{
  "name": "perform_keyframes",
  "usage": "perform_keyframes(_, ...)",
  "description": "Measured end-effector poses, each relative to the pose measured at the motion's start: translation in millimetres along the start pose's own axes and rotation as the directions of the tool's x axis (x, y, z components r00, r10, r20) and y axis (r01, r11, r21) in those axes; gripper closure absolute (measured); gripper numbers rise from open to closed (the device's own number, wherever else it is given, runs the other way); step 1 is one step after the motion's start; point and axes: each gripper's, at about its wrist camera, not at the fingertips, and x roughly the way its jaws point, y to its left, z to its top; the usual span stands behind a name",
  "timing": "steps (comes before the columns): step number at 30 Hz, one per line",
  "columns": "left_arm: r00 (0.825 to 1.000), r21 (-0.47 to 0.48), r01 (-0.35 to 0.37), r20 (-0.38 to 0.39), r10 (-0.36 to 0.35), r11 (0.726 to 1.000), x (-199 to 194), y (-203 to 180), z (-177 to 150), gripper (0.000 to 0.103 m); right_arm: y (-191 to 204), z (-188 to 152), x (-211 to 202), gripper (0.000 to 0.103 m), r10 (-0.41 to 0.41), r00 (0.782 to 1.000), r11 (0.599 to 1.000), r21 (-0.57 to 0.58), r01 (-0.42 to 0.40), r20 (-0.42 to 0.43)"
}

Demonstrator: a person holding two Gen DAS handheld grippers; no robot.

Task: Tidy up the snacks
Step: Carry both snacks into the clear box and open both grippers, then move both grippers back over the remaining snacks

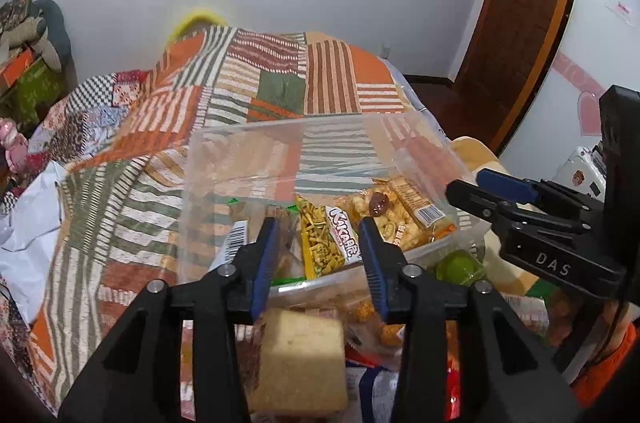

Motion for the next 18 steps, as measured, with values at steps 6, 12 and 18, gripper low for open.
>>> perform_keyframes(6, 0.999, 0.013, -0.020, 0.042, 0.019, 1.000, -32.5, 5.8, -8.2, 0.045, -5.2, -10.1, -27.5, 0.047, -0.007, 1.000, 1.000, -0.024, 0.007, 0.029)
perform_keyframes(12, 0.998, 0.027, -0.053, 0.037, 0.052, 0.998, -54.0, 18.6, -29.0, 0.036, -17.5, -31.4, -47.9, 0.043, -0.032, 0.999, 0.998, -0.046, 0.033, 0.026)
perform_keyframes(18, 0.997, 0.008, -0.077, -0.010, 0.077, 0.997, -57.5, 37.4, -59.6, 0.032, -33.2, -64.5, -52.4, 0.042, -0.050, 0.998, 0.998, -0.040, 0.048, -0.046)
